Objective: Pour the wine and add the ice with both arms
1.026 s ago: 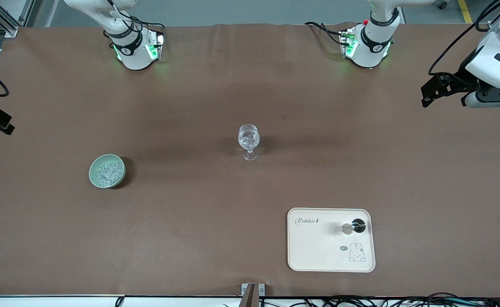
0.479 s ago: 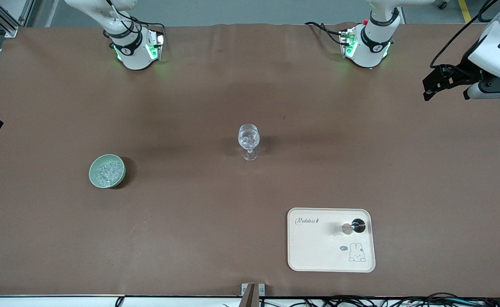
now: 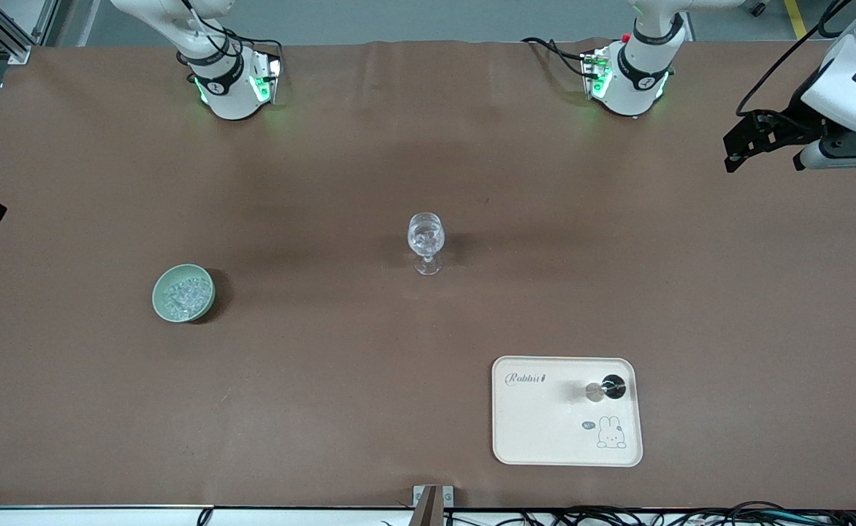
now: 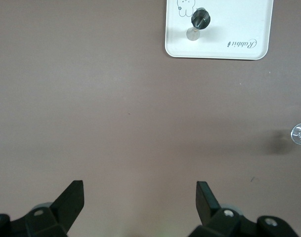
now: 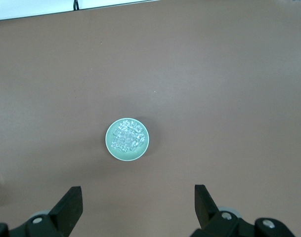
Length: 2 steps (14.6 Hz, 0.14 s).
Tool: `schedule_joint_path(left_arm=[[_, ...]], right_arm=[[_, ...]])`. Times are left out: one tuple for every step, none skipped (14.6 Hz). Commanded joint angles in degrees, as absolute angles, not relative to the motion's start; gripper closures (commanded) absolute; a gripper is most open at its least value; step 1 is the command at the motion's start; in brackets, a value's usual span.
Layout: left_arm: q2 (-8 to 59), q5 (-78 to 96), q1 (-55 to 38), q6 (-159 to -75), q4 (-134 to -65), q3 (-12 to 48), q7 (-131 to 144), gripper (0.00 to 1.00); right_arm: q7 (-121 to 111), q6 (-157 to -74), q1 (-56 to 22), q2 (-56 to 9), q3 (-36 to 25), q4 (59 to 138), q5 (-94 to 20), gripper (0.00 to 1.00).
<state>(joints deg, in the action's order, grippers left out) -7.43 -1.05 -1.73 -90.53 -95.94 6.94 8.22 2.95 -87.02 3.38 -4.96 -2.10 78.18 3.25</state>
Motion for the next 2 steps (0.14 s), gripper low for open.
schedule_joint_path(left_arm=[[-6.86,-0.96,-1.32,-90.26,-93.96,7.12,7.73,0.00],[-6.68,-0.97,-1.32,-90.26,-93.69,7.12,7.73,0.00]], right_arm=[[1.93,-87.36,4.66,-2.90,-1.06,80.94,1.85,0.00],[2.02,-87.97,4.57,-2.38,-0.97,82.08,1.85,0.00]])
